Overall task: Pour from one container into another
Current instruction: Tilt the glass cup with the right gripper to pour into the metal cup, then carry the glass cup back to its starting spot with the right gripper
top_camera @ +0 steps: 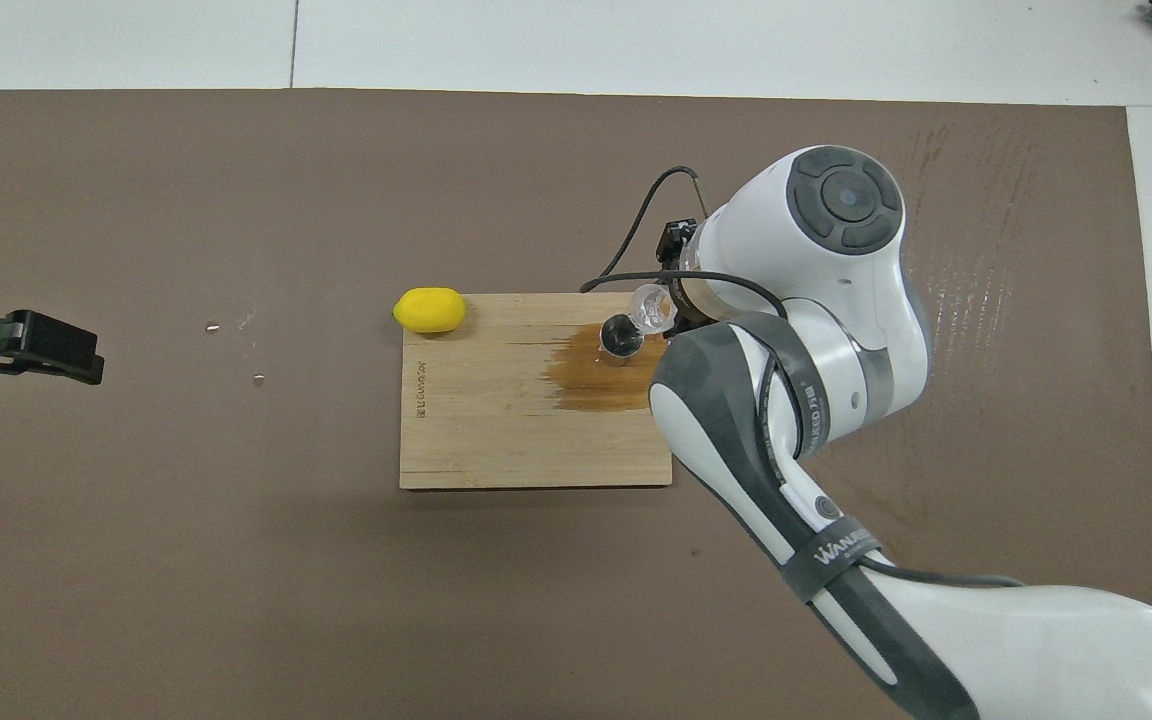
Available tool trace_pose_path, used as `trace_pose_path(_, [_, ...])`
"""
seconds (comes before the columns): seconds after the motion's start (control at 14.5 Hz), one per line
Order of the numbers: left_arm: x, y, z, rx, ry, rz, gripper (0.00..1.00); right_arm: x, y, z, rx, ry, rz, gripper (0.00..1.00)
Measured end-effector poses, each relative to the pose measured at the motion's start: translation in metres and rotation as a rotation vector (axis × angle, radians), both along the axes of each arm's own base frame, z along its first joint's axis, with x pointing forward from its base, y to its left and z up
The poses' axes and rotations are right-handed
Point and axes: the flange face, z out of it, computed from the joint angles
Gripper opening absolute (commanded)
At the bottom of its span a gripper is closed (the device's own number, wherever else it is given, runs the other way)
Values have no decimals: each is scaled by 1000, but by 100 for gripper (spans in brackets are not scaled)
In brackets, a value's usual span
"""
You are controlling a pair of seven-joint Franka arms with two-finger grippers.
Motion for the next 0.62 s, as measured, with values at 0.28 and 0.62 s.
trace_pose_path(0.28, [0,0,0,0,0,0,100,10,-35,-14,98,52,-63,0])
trace_pose_path(0.62, [8,-3,5,-5,-68,-4,100,17,-113,-55,292,101,-208,0])
